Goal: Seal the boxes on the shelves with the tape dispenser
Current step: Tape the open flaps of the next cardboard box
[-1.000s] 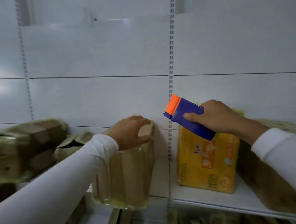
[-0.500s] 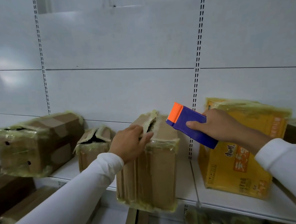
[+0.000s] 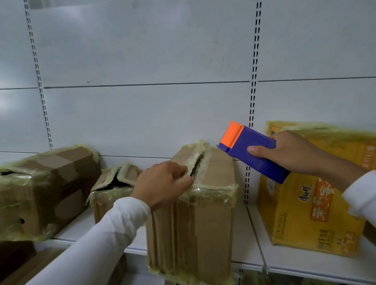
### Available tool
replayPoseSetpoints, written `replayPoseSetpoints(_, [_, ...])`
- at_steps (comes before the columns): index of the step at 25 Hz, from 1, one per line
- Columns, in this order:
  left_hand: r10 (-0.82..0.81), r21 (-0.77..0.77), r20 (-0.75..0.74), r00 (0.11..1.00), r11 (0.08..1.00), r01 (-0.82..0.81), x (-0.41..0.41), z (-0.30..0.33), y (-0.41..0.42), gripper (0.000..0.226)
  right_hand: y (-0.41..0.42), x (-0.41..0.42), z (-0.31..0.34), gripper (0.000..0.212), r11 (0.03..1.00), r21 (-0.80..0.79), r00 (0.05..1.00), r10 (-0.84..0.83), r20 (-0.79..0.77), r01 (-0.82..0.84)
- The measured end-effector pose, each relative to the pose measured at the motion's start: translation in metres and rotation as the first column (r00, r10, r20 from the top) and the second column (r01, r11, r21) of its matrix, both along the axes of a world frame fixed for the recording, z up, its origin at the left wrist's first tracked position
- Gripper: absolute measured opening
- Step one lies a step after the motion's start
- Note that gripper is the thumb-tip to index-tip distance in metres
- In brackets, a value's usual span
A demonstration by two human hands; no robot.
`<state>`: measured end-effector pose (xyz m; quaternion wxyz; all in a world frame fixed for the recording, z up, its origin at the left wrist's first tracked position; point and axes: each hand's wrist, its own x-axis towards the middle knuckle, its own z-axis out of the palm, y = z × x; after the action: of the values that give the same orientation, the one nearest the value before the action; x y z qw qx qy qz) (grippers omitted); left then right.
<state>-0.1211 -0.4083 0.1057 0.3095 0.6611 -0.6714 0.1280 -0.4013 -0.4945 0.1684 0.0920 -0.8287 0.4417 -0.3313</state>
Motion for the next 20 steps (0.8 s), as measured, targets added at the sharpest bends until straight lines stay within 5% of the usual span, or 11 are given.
replayPoseSetpoints(5, [-0.282, 0.077, -0.121, 0.952, 0.953, 0.292, 0.058, 0.005, 0.002, 0.054, 0.018, 0.016, 0.013, 0.053, 0.996, 0.009, 0.996, -0.084, 0.034, 0.084])
replayPoseSetpoints(11, [-0.561, 0.245, -0.170, 0.810, 0.772, 0.586, 0.099, 0.020, -0.030, 0.032, 0.057, 0.058, 0.010, 0.063, 0.985, 0.005, 0.984, -0.174, 0.044, 0.174])
replayPoseSetpoints(16, [-0.507, 0.400, 0.005, 0.862, 0.791, 0.463, 0.093, 0.038, -0.026, 0.045, 0.073, 0.068, 0.003, 0.058, 0.974, 0.060, 0.974, -0.220, 0.053, 0.217])
replayPoseSetpoints(20, [-0.367, 0.175, 0.333, 0.869, 0.929, 0.325, 0.047, 0.024, 0.004, 0.086, 0.072, 0.062, 0.010, 0.056, 0.961, 0.032, 0.961, -0.274, 0.029, 0.273])
